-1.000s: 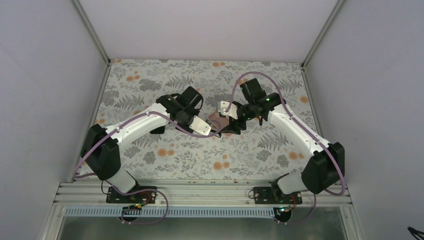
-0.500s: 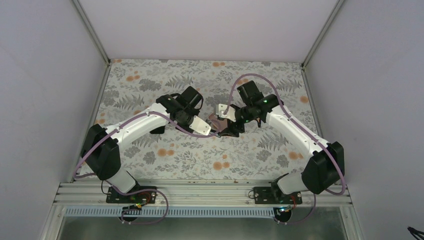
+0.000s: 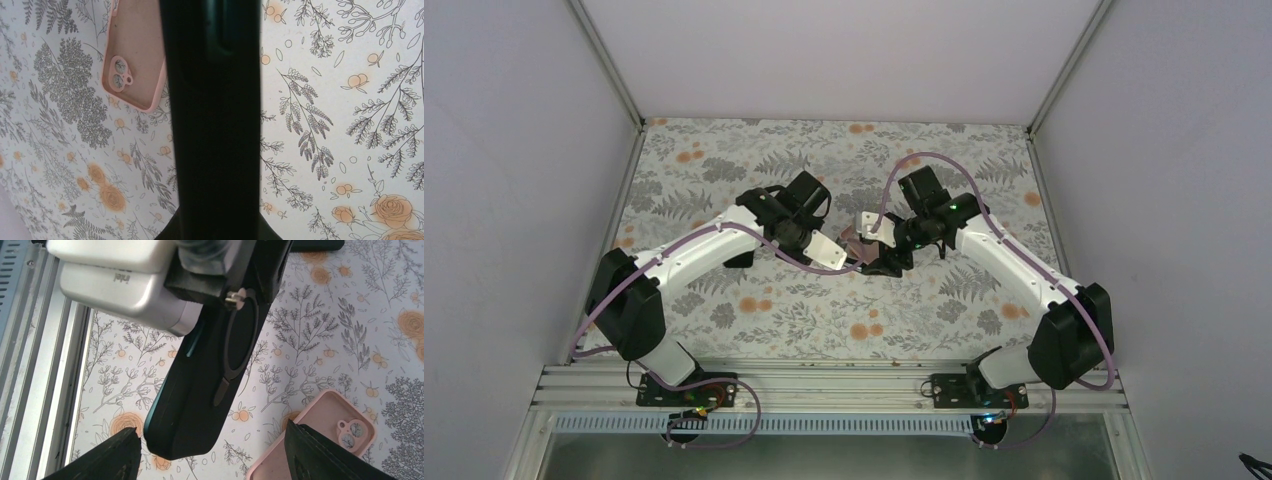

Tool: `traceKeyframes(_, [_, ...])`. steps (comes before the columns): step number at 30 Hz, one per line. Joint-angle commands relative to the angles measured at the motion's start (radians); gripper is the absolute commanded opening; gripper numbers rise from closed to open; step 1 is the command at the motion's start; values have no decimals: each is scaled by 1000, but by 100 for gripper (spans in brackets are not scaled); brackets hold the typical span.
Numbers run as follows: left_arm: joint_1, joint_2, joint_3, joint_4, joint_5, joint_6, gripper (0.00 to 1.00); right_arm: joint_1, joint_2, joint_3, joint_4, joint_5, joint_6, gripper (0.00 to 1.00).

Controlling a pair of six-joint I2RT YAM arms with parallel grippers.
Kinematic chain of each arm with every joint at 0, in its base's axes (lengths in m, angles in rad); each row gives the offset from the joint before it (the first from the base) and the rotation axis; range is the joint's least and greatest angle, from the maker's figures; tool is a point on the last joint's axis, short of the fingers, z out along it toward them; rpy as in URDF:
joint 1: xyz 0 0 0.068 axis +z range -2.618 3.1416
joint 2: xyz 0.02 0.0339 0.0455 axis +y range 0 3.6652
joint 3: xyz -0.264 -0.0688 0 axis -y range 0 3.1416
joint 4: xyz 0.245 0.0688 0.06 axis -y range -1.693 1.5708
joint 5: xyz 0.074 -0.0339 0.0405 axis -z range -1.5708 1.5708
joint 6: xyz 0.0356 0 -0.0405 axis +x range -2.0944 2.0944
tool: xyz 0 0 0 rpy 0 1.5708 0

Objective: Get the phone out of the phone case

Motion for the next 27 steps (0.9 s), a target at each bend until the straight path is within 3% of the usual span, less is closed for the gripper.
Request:
traceKeyframes(1, [-9, -19, 33, 14, 23, -1, 2, 5, -24, -7, 34, 0, 13, 74])
traceKeyframes(18, [-33, -35, -3, 28, -17, 4, 2, -65, -5, 12, 65, 27, -14, 73])
traceKeyframes(27, [-65, -35, 14, 12, 4, -7, 2, -74, -19, -18, 204, 90, 37, 70])
